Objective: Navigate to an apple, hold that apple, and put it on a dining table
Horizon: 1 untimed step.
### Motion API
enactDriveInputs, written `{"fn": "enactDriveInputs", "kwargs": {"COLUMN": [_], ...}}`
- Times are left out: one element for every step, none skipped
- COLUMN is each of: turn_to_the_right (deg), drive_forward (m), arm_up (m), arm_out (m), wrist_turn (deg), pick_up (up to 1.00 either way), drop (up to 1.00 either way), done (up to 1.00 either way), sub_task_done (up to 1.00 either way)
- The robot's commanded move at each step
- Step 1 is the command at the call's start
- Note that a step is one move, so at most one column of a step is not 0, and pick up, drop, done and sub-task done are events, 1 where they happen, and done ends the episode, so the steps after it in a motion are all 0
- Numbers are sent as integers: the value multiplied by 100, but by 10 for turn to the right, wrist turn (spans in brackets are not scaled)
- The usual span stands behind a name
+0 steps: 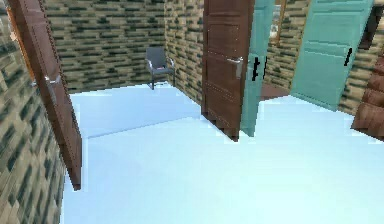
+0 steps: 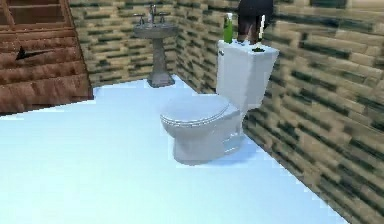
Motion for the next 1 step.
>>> {"fn": "enactDriveInputs", "kwargs": {"turn_to_the_right": [-150], "drive_forward": [0], "arm_up": [0], "arm_out": [0], "wrist_turn": [0], "pick_up": [0], "drop": [0], "done": [0], "sub_task_done": [0]}}
